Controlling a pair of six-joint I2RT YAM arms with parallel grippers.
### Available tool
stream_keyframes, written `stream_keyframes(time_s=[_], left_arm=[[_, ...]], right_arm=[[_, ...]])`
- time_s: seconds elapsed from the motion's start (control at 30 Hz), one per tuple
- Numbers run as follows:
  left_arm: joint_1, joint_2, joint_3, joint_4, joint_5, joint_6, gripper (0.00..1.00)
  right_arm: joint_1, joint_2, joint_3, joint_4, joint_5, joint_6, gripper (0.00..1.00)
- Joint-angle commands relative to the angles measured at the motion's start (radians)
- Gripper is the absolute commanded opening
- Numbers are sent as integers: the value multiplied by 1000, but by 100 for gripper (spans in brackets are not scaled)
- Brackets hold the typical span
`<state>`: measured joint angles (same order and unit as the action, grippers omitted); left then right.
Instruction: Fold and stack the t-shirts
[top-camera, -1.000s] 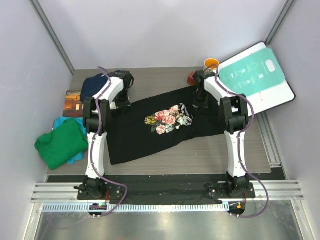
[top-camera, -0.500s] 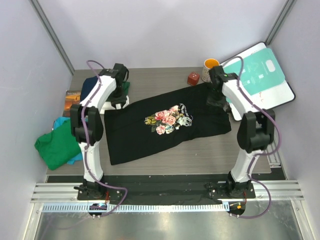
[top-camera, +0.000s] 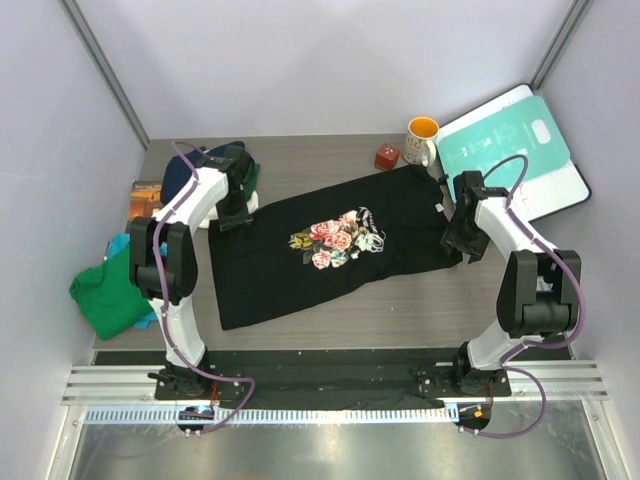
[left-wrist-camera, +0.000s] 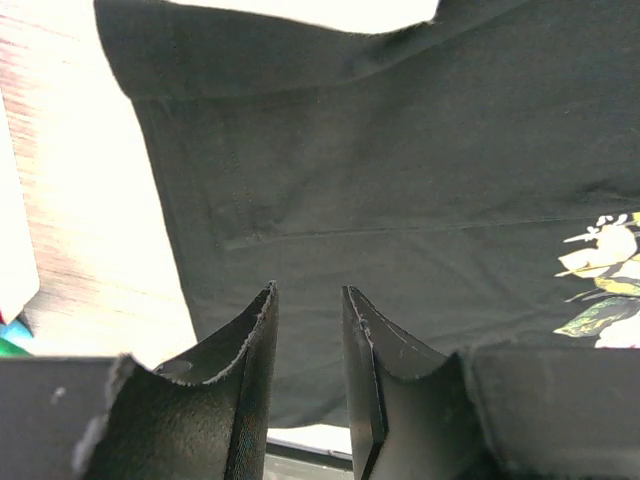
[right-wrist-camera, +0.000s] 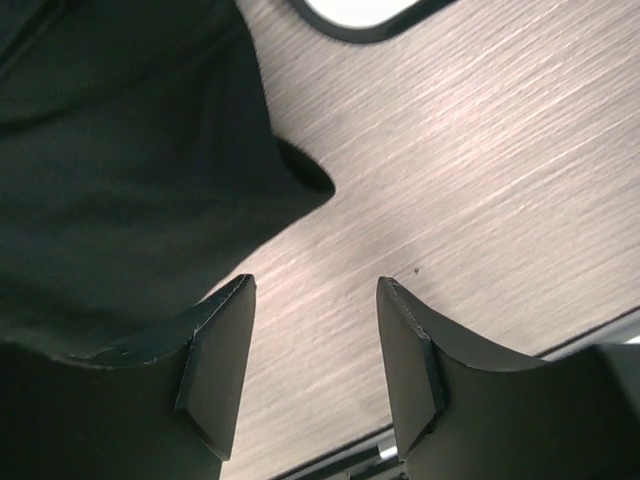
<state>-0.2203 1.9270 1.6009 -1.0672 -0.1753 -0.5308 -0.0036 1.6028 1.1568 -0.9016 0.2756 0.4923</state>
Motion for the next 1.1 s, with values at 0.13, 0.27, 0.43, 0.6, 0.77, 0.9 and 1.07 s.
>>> stream_keyframes(time_s=[0.13, 0.27, 0.43, 0.6, 0.77, 0.9, 1.07], left_arm=[[1, -34, 7, 41, 22, 29, 32], [1, -34, 4, 42, 25, 29, 32], [1, -29, 5, 41, 37, 29, 31], [1, -31, 11, 35, 40, 28, 31], [1, -37, 10, 29, 33, 29, 31], [1, -33, 14, 24, 40, 31, 31], [-5, -26, 24, 27, 68, 32, 31]], right_arm=[[-18, -15, -86, 147, 17, -50, 64], [-21, -26, -101, 194, 4, -81, 67], [-24, -3, -100, 253, -33, -130, 69], [-27, 49, -89, 294, -65, -162, 69], [-30, 101, -86, 296, -91, -172, 68], [-30, 91, -83, 287, -124, -175, 41], [-30, 28, -51, 222, -208, -159, 4]])
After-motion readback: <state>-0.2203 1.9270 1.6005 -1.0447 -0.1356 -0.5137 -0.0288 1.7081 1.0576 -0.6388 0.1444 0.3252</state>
